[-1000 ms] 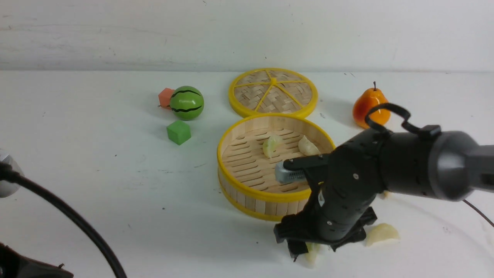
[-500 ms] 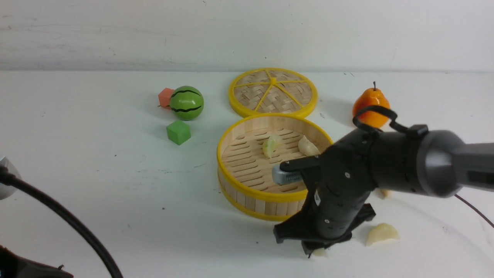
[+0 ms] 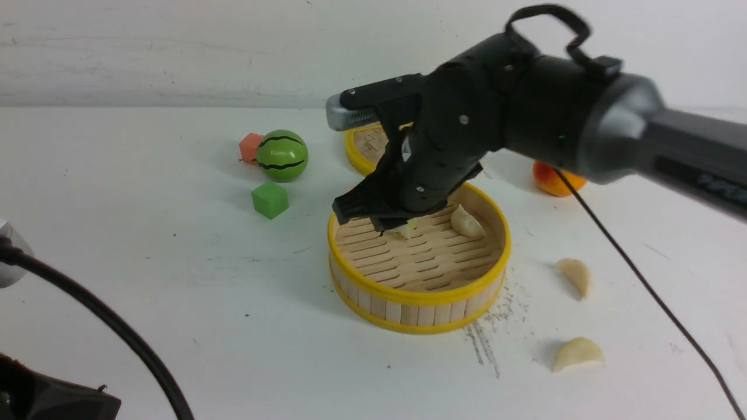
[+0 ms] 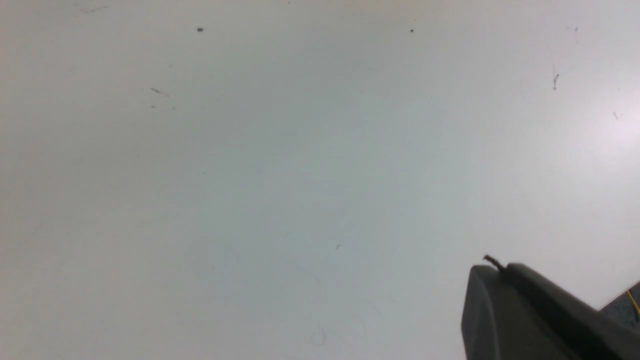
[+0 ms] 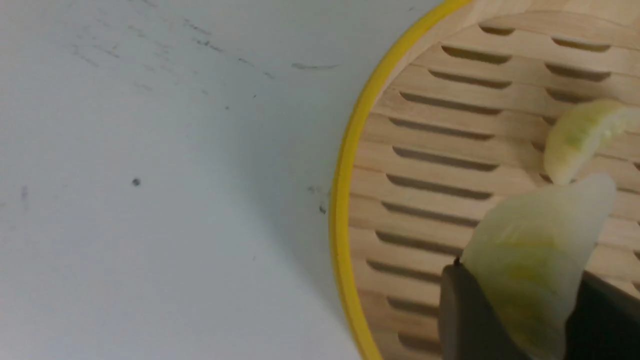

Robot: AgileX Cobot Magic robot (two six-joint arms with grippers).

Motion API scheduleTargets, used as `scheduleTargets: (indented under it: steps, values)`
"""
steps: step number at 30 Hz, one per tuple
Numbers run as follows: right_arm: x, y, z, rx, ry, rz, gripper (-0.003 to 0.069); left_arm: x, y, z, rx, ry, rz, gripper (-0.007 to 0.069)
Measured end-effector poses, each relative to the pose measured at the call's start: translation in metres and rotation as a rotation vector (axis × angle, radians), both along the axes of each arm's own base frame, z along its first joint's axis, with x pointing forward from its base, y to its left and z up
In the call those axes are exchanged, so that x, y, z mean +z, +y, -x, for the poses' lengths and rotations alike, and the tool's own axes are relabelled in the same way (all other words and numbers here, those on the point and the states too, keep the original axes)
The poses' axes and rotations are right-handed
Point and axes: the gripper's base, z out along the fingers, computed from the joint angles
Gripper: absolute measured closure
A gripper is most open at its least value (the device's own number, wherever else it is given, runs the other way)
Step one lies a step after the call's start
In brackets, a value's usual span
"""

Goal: Put the dumplings into the steamer on the white table.
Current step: 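Place the dumpling in the bamboo steamer basket with the right gripper, then reach for and grasp a dumpling lying on the table beside the steamer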

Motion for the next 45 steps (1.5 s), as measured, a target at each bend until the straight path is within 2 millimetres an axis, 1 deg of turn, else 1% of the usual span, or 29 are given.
scheduleTargets:
  steps: [4, 5, 6, 8, 10, 13, 14, 15, 16, 17, 19, 22, 24, 25, 26, 28, 29, 31, 33, 35, 36, 37, 38, 39, 42, 45]
  values:
    - [-0.031, 0.014, -0.023, -0.004, -0.008, 0.044, 0.0460, 0.000, 0.000, 0.000, -0.001, 0.002, 0.004, 0.0635]
    - [-0.036, 0.015, -0.025, -0.004, -0.004, 0.052, 0.0460, 0.000, 0.000, 0.000, -0.001, 0.004, 0.004, 0.0634]
    - [-0.048, 0.019, -0.033, -0.021, -0.002, 0.063, 0.0460, 0.000, 0.000, 0.000, -0.002, 0.005, 0.004, 0.0634]
    - [-0.060, 0.022, -0.041, -0.047, 0.004, 0.065, 0.0460, 0.000, 0.000, 0.001, -0.002, 0.009, 0.002, 0.0631]
    - [-0.066, 0.022, -0.046, -0.069, 0.012, 0.058, 0.0459, -0.001, 0.000, 0.001, -0.003, 0.013, 0.000, 0.0630]
    - [-0.076, 0.018, -0.054, -0.113, 0.038, 0.042, 0.0407, -0.001, 0.000, 0.002, -0.005, 0.025, -0.007, 0.0627]
    - [-0.078, 0.015, -0.056, -0.127, 0.061, 0.030, 0.0371, -0.002, 0.000, 0.002, -0.005, 0.026, -0.008, 0.0628]
    - [-0.079, 0.015, -0.056, -0.129, 0.065, 0.027, 0.0365, -0.002, 0.000, 0.002, -0.005, 0.026, -0.008, 0.0628]
    - [-0.079, 0.011, -0.057, -0.147, 0.096, 0.009, 0.0317, -0.002, 0.000, 0.002, -0.005, 0.026, -0.008, 0.0626]
    - [-0.078, 0.009, -0.057, -0.152, 0.122, 0.006, 0.0284, -0.002, 0.000, 0.002, -0.005, 0.026, -0.008, 0.0624]
    - [-0.072, 0.005, -0.055, -0.139, 0.180, -0.001, 0.0228, -0.002, 0.000, 0.002, -0.005, 0.026, -0.008, 0.0623]
    - [-0.049, 0.000, -0.043, -0.037, 0.224, 0.029, 0.0184, -0.002, 0.000, 0.002, -0.005, 0.028, -0.009, 0.0620]
    - [-0.022, -0.005, -0.030, 0.056, 0.229, 0.052, 0.0174, -0.002, 0.000, 0.002, -0.005, 0.028, -0.009, 0.0619]
    - [-0.016, -0.005, -0.027, 0.073, 0.221, 0.053, 0.0173, -0.002, 0.000, 0.002, -0.006, 0.029, -0.009, 0.0619]
    - [0.013, -0.014, -0.014, 0.137, 0.209, 0.077, 0.0169, -0.002, 0.001, 0.002, -0.004, 0.027, -0.015, 0.0618]
    - [0.040, -0.021, -0.003, 0.178, 0.163, 0.085, 0.0167, -0.002, 0.002, 0.002, -0.002, 0.021, -0.026, 0.0618]
    - [0.055, -0.029, 0.003, 0.187, 0.133, 0.086, 0.0167, -0.002, 0.002, 0.001, 0.000, 0.019, -0.032, 0.0618]
    - [0.068, -0.041, 0.014, 0.187, 0.113, 0.096, 0.0167, -0.002, 0.003, 0.001, 0.002, 0.014, -0.041, 0.0618]
    - [0.070, -0.056, 0.026, 0.187, 0.129, 0.118, 0.0167, -0.002, 0.003, 0.001, 0.003, 0.011, -0.046, 0.0617]
    - [0.059, -0.072, 0.035, 0.178, 0.179, 0.153, 0.0167, -0.002, 0.003, 0.001, 0.003, 0.011, -0.046, 0.0615]
    - [0.057, -0.079, 0.039, 0.176, 0.186, 0.164, 0.0167, -0.002, 0.003, 0.001, 0.003, 0.011, -0.046, 0.0615]
    - [0.043, -0.093, 0.045, 0.162, 0.221, 0.192, 0.0167, -0.002, 0.003, 0.001, 0.003, 0.012, -0.047, 0.0613]
    - [0.040, -0.099, 0.048, 0.154, 0.219, 0.197, 0.0167, -0.002, 0.003, 0.001, 0.003, 0.012, -0.047, 0.0612]
    - [0.031, -0.110, 0.051, 0.134, 0.230, 0.206, 0.0167, -0.002, 0.003, 0.001, 0.003, 0.013, -0.047, 0.0610]
    - [0.003, -0.139, 0.055, 0.072, 0.266, 0.231, 0.0167, -0.002, 0.003, 0.001, 0.003, 0.014, -0.048, 0.0607]
    - [-0.026, -0.166, 0.051, 0.025, 0.275, 0.242, 0.0167, -0.002, 0.003, 0.001, 0.003, 0.013, -0.048, 0.0605]
